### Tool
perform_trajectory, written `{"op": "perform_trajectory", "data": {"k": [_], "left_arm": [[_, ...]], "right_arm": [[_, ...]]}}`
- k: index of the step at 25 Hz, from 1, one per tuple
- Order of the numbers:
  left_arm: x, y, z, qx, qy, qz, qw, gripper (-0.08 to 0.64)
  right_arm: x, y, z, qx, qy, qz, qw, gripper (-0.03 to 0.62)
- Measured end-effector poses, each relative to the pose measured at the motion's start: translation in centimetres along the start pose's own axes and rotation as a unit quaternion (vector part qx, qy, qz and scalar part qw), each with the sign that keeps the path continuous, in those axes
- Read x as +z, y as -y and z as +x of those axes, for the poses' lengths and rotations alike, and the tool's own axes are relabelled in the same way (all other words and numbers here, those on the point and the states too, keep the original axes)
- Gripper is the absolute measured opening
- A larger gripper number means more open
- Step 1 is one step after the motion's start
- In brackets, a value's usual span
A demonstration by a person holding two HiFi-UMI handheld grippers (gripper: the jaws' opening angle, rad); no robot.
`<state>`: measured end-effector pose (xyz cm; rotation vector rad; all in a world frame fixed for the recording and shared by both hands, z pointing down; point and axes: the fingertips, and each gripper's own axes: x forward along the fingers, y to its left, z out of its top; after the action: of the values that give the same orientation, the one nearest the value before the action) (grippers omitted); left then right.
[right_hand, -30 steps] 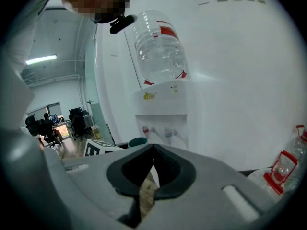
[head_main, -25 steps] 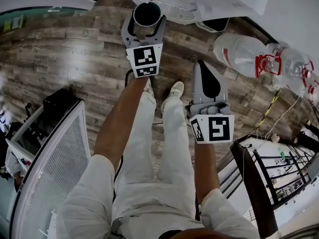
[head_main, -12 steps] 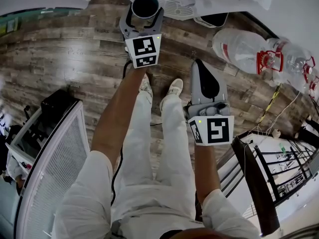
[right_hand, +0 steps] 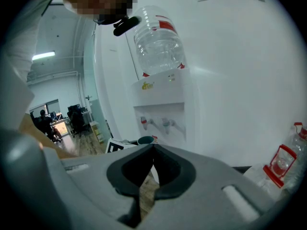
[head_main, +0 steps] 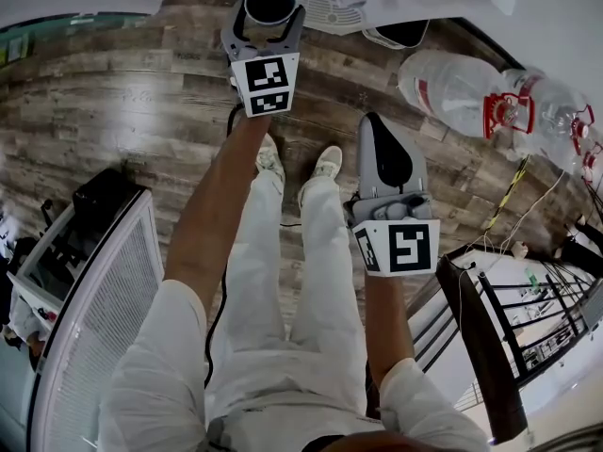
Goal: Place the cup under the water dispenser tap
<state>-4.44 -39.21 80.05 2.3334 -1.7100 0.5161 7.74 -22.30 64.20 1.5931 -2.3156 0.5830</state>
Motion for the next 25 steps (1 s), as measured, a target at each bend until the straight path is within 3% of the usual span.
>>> {"op": "perform_trajectory", "data": {"k": [17,25], "left_arm": [[0.7,-0.1,2.0,-0.001,0.034,-0.003,0.9994,0.37],[-0.8,0.0,2.1,-0.005,0.013,0.01,0.9999,0.39]], "right_arm": [[-0.8,0.5,0.3,-0.003,-0.011,-0.006,1.0,0.0],[-0.7,0.4,0.4,0.0,-0.011,-0.01,1.0,0.0]]}}
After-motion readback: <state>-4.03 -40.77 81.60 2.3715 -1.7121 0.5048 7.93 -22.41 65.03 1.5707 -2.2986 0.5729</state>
